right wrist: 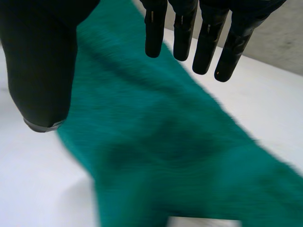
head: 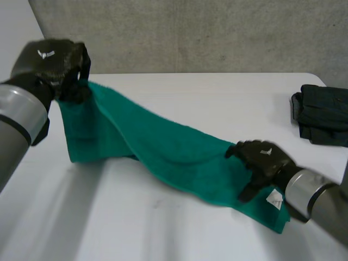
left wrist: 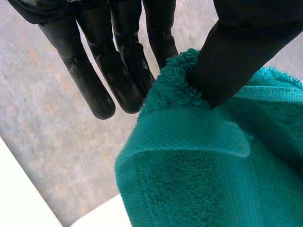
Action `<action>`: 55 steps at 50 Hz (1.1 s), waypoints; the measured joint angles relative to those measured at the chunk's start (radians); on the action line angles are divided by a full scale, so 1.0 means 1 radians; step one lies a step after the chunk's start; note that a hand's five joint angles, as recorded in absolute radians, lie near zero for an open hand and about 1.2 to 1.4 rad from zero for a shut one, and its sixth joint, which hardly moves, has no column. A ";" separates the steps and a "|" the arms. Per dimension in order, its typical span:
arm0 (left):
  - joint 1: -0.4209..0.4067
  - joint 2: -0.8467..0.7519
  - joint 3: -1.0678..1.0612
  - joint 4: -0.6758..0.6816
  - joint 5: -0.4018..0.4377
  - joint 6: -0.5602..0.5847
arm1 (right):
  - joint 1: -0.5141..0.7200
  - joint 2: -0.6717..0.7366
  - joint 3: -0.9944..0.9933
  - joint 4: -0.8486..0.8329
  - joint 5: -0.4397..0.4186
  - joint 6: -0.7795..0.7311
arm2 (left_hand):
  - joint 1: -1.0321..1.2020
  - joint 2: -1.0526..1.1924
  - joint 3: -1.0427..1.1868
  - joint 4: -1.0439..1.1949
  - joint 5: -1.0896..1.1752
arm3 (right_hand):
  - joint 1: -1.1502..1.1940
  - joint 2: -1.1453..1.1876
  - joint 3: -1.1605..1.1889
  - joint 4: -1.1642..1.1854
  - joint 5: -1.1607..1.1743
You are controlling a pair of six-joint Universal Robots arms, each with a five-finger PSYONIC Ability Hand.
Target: Fold the laundry.
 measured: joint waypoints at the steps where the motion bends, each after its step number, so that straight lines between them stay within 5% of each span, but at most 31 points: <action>1: 0.000 0.000 0.000 0.000 0.000 0.000 | 0.000 0.000 0.000 0.000 0.000 0.000 | 0.000 0.000 0.000 0.000 0.000 | 0.000 0.000 0.000 0.000 0.000; 9: -0.044 0.010 0.130 -0.047 -0.003 -0.079 | 0.128 0.076 0.073 -0.206 0.048 0.181 | 0.000 0.000 0.000 0.000 0.000 | -0.003 0.000 -0.010 -0.015 -0.009; 32: -0.082 0.013 0.168 -0.052 -0.007 -0.173 | 0.264 0.329 -0.057 -0.451 0.242 0.254 | 0.000 0.000 0.000 0.000 0.000 | 0.022 0.003 0.025 0.031 0.041; 35: -0.082 0.013 0.170 -0.052 -0.007 -0.177 | 0.277 0.350 -0.074 -0.457 0.257 0.252 | 0.000 0.000 0.000 0.000 0.000 | 0.079 0.066 0.097 0.095 0.094; 43: -0.077 0.015 0.177 -0.051 -0.007 -0.191 | 0.304 0.428 -0.154 -0.475 0.346 0.218 | 0.000 0.000 0.000 0.000 0.000 | 0.626 0.750 0.749 0.756 0.741; 55: -0.051 0.034 0.175 -0.047 -0.004 -0.192 | 0.218 0.306 -0.183 -0.378 0.295 0.051 | 0.000 0.000 0.000 0.000 0.000 | 0.673 0.801 0.820 0.831 0.815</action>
